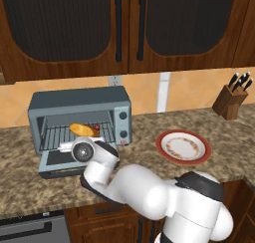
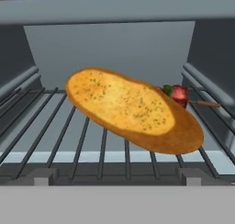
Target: Pick up the kebab skewer and baguette bread, and place them inside the toaster oven. Close the toaster oven door and start by setting the timer.
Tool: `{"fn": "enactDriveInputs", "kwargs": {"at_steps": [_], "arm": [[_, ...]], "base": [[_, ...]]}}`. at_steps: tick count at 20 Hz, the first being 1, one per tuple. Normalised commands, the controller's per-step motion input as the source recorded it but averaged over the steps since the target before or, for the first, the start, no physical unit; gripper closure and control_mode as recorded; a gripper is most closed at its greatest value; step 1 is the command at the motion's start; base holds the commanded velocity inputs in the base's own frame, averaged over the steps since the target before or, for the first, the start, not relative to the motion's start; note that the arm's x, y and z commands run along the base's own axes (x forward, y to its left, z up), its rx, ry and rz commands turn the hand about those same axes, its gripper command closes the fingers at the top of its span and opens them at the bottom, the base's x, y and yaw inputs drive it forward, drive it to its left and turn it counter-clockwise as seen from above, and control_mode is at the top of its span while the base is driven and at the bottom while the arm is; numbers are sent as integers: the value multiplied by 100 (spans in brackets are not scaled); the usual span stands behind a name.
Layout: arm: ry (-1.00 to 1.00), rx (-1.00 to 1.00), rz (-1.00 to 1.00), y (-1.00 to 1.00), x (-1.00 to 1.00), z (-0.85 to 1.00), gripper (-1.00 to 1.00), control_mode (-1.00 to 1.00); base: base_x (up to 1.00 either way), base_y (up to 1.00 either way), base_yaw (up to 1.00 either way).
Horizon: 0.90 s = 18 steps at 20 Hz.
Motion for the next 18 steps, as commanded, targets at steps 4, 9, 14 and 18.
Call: {"fn": "enactDriveInputs", "kwargs": {"at_steps": [4, 9, 14, 18], "arm": [[0, 0, 0, 0, 6, -9, -100, -100], [0, 0, 0, 0, 0, -19, -100, -100], [0, 0, 0, 0, 11, 0, -100, -100], [0, 0, 0, 1, 15, 0, -100, -100]], "base": [[0, 0, 0], [0, 0, 0], [0, 0, 0], [0, 0, 0]]}}
